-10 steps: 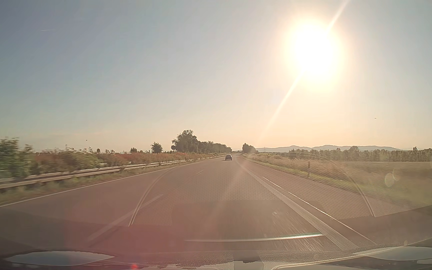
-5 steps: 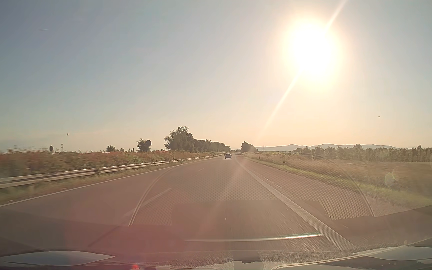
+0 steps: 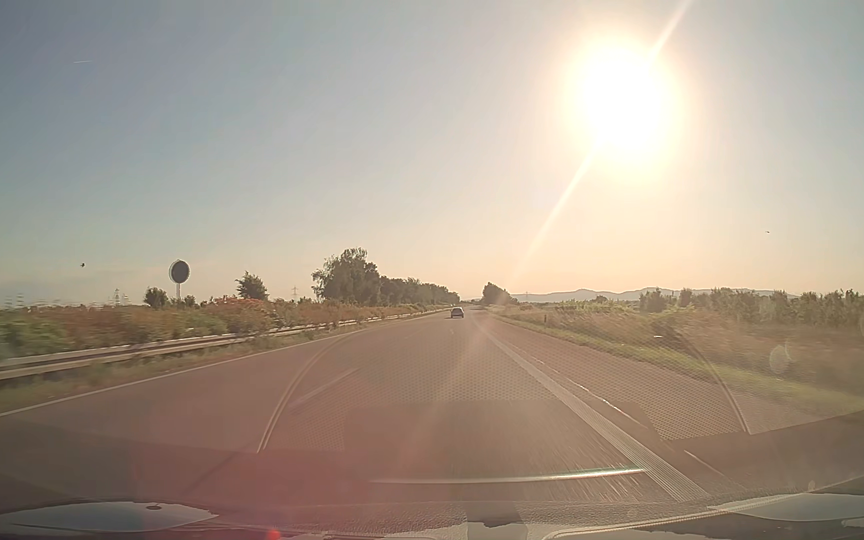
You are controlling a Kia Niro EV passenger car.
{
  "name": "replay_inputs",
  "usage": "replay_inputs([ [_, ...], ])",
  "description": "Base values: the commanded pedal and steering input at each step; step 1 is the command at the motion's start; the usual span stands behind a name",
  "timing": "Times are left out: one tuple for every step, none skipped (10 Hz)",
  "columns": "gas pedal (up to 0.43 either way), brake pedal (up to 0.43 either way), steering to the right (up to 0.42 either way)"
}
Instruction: Follow the waypoints while adhering to traffic rules and regulations
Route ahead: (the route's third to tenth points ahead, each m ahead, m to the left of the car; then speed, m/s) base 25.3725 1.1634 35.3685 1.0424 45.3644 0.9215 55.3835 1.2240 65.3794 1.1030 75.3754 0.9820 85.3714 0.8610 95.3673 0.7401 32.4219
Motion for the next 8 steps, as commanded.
replay_inputs([
  [0.268, 0.0, 0.002],
  [0.26, 0.0, 0.002],
  [0.248, 0.0, 0.002],
  [0.24, 0.0, 0.002],
  [0.22, 0.0, 0.002],
  [0.209, 0.0, 0.002],
  [0.189, 0.0, 0.002],
  [0.189, 0.0, 0.002],
])
